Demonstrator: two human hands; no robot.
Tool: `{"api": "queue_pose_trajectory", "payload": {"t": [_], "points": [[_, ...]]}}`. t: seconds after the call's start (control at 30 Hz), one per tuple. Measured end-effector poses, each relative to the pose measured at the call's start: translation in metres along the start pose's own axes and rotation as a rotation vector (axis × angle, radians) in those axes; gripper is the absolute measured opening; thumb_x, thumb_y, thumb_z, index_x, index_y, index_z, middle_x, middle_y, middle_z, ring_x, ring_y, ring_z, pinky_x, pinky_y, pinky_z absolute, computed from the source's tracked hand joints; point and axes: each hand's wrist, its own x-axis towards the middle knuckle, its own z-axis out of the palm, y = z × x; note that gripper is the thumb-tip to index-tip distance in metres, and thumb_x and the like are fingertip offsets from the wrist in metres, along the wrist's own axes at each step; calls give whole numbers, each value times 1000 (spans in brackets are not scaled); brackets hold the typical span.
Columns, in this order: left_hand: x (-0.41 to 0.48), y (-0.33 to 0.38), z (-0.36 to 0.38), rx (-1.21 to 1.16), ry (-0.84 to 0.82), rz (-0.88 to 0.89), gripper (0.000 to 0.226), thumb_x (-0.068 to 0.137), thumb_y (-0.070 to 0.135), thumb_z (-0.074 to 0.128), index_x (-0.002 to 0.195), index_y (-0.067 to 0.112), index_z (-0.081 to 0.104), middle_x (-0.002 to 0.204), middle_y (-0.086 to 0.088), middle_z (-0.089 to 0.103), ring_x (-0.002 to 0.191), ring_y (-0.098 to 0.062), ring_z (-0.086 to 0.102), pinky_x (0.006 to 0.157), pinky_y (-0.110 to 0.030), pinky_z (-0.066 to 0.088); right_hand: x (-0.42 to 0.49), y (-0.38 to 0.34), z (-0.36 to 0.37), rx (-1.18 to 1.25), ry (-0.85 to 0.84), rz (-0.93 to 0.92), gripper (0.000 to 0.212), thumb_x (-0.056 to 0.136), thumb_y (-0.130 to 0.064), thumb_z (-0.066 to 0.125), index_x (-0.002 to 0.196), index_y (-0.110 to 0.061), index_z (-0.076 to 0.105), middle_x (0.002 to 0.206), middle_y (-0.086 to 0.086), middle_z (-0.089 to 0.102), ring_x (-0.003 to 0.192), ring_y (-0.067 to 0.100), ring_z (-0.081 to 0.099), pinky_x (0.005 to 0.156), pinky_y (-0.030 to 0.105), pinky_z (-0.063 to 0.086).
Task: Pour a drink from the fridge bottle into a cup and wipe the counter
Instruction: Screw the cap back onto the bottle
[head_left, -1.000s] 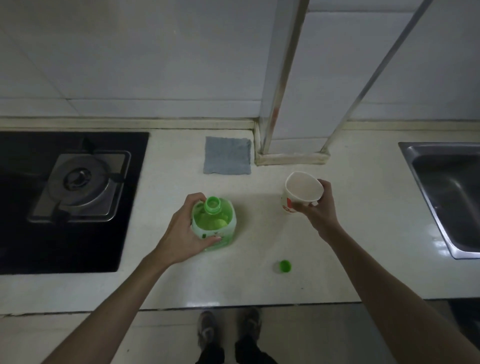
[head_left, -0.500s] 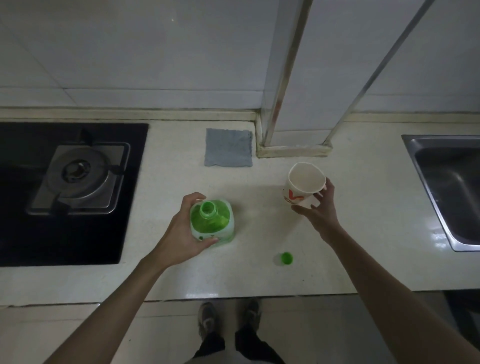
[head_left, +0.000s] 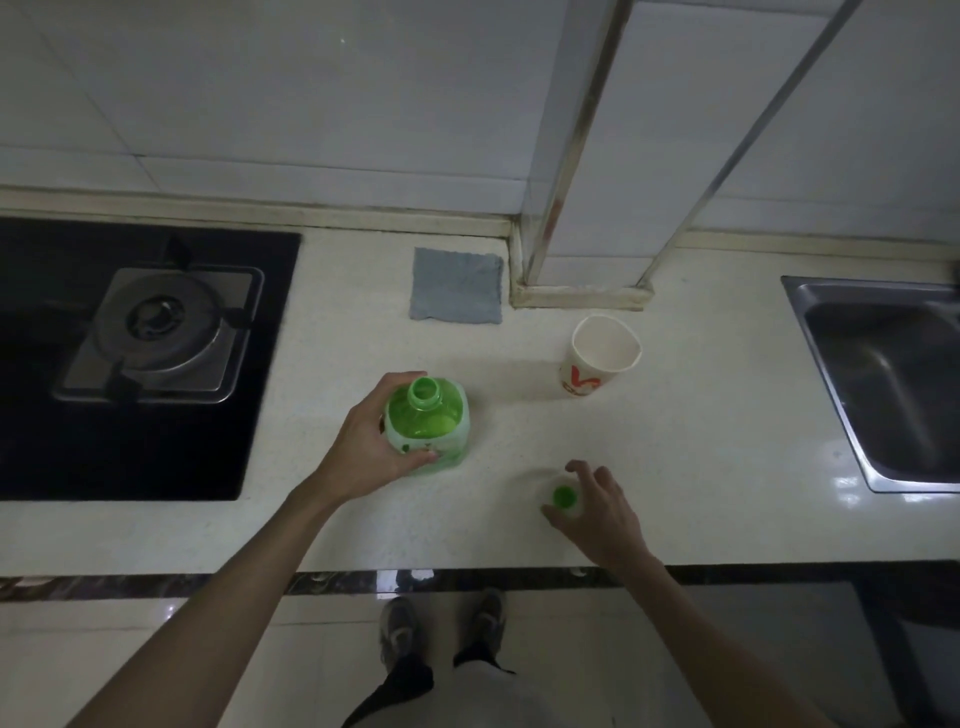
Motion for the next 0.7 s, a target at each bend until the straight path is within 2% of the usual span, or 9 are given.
{"api": "queue_pose_trajectory", "payload": {"t": [0.1,0.17,0.27,0.33,0.47,0.6,0.7], "points": [[-2,0,1,-25,-3,-7,80,64,2,90,132,20,50,121,22,57,112,2,57,88,-14,49,-2,-6,6,-54,55,2,53,87,-48,68,127,-25,42,108,-5,47,90,13,51,68,20,39],[-3,0,2,-26,4,-1,82,64,6,90,133,22,49,123,21,56,115,0,56,93,-21,49,-2,-7,10,-51,88,-14,42,91,-39,67,123,-20,48,108,-1,55,84,14,54,65,19,42],[-6,-4,4,-20,14,-4,93,62,20,90,141,32,42,136,12,50,126,-12,50,103,-35,46,-1,-12,9,-18,112,-93,31,93,-27,66,118,-14,54,107,6,60,81,16,56,63,16,42],[-9,-5,6,-11,37,-13,99,62,24,92,144,37,38,141,11,45,131,-13,46,108,-37,42,4,-27,1,20,176,-148,30,92,-23,67,118,-12,57,105,6,63,81,14,56,64,13,40],[-11,-3,10,-1,113,-5,85,67,25,89,140,31,46,137,8,49,127,-10,48,108,-42,43,15,-98,-43,207,333,-346,23,88,-11,71,109,-9,63,90,1,61,68,3,51,59,12,39],[-12,-5,11,-59,122,-23,78,69,28,86,137,28,48,136,8,54,125,-6,50,103,-44,48,11,-179,-88,508,289,-577,23,84,-4,73,94,-11,55,88,-2,61,78,12,60,64,20,51],[-12,-5,12,-93,113,-39,77,69,26,87,136,30,49,133,8,55,121,-12,54,100,-48,50,12,-213,-100,432,241,-689,25,81,-6,77,88,-13,54,91,2,66,84,18,63,69,21,50]]}}
